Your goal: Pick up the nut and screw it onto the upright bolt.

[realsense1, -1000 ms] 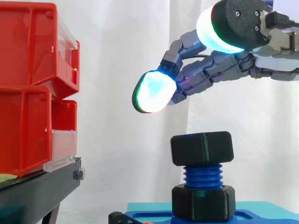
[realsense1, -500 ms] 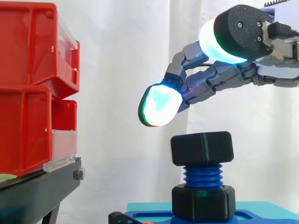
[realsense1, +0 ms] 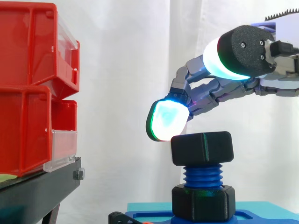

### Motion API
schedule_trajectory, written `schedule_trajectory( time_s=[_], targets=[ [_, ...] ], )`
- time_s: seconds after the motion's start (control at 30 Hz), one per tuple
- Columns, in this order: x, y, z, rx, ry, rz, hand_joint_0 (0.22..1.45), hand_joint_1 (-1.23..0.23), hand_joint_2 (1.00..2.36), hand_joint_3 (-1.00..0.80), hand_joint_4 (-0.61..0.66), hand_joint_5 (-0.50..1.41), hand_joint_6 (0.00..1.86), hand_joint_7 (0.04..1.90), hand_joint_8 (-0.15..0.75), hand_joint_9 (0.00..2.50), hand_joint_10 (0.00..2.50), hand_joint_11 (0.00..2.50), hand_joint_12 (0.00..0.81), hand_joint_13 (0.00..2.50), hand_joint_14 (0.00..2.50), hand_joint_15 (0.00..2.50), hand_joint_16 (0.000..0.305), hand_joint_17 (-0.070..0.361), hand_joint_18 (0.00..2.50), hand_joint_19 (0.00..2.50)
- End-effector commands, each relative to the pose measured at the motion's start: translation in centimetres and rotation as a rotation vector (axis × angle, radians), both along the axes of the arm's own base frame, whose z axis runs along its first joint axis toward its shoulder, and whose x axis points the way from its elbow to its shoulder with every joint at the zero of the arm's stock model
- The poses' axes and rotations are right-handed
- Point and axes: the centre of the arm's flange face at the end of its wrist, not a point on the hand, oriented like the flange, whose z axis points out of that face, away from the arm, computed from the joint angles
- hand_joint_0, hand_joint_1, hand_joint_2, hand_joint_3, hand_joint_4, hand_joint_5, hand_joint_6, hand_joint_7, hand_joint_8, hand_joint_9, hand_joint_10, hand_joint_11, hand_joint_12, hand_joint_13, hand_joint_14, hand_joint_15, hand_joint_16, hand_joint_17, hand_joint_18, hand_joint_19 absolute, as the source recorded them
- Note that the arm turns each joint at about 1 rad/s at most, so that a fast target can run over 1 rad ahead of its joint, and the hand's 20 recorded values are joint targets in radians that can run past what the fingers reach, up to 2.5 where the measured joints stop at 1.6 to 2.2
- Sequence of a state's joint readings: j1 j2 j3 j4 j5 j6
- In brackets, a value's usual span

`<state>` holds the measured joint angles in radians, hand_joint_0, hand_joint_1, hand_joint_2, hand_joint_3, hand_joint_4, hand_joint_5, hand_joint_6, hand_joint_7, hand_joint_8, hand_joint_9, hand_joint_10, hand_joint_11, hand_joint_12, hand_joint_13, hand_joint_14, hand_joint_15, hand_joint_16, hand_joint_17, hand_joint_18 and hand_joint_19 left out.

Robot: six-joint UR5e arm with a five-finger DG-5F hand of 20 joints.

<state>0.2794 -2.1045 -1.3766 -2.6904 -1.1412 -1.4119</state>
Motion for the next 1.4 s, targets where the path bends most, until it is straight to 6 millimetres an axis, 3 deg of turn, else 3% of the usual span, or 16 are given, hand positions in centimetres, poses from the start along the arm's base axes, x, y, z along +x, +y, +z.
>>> schedule_trajectory(
  time_s=[0.0, 0.57, 1.03, 1.37],
  targets=[
    [0.0, 0.0, -0.1, 0.0, 0.001, 0.001, 0.48, -0.1, 1.0, -0.5, 0.2, -0.15, 0.5, 0.89, 0.254, 0.46, 0.0, 0.0, 0.317, 0.4, 0.0, 0.0, 0.036, 0.08, 0.11, 0.0],
    [0.0, -0.5, -0.1, -0.002, 0.004, 0.004, 0.49, -0.11, 1.0, -0.5, 0.23, -0.14, 0.5, 0.98, 0.26, 0.49, 0.0, 0.0, 0.306, 0.43, 0.0, 0.0, 0.033, 0.075, 0.12, 0.0],
    [-0.1, -1.5, -0.1, -0.007, 0.015, 0.003, 0.52, -0.18, 1.0, -0.5, 0.22, -0.08, 0.5, 1.32, 0.272, 0.62, 0.0, 0.0, 0.276, 0.54, 0.0, 0.0, 0.027, 0.061, 0.19, 0.0],
    [-0.2, -2.1, -0.2, -0.009, 0.026, -0.003, 0.54, -0.24, 1.0, -0.5, 0.2, -0.04, 0.65, 1.19, 0.277, 0.81, 0.0, 0.0, 0.238, 0.65, 0.0, 0.0, 0.02, 0.046, 0.32, 0.0]
  ],
)
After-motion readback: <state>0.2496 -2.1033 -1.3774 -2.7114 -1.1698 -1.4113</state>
